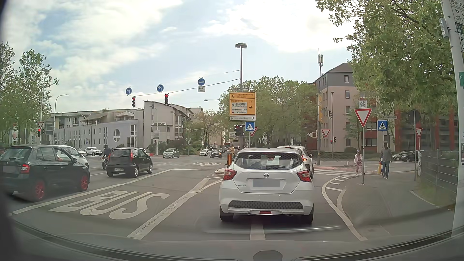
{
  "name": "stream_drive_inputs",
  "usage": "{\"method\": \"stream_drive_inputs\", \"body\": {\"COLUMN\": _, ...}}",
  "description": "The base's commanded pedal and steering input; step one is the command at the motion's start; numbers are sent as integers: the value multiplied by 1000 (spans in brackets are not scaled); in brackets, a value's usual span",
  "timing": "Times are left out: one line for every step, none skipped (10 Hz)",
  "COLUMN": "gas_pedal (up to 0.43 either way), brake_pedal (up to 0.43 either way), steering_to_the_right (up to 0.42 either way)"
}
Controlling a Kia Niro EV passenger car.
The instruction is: Follow the waypoints while adhering to traffic rules and regulations
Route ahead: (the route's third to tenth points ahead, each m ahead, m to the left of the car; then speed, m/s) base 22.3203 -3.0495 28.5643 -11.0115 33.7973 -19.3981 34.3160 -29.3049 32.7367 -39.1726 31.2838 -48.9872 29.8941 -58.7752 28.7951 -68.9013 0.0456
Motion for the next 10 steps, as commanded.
{"method": "stream_drive_inputs", "body": {"gas_pedal": 0, "brake_pedal": 207, "steering_to_the_right": 100}}
{"method": "stream_drive_inputs", "body": {"gas_pedal": 0, "brake_pedal": 177, "steering_to_the_right": 101}}
{"method": "stream_drive_inputs", "body": {"gas_pedal": 0, "brake_pedal": 30, "steering_to_the_right": 100}}
{"method": "stream_drive_inputs", "body": {"gas_pedal": 0, "brake_pedal": 30, "steering_to_the_right": 97}}
{"method": "stream_drive_inputs", "body": {"gas_pedal": 0, "brake_pedal": 30, "steering_to_the_right": 94}}
{"method": "stream_drive_inputs", "body": {"gas_pedal": 0, "brake_pedal": 30, "steering_to_the_right": 91}}
{"method": "stream_drive_inputs", "body": {"gas_pedal": 0, "brake_pedal": 30, "steering_to_the_right": 89}}
{"method": "stream_drive_inputs", "body": {"gas_pedal": 47, "brake_pedal": 30, "steering_to_the_right": 85}}
{"method": "stream_drive_inputs", "body": {"gas_pedal": 87, "brake_pedal": 37, "steering_to_the_right": 78}}
{"method": "stream_drive_inputs", "body": {"gas_pedal": 87, "brake_pedal": 30, "steering_to_the_right": 73}}
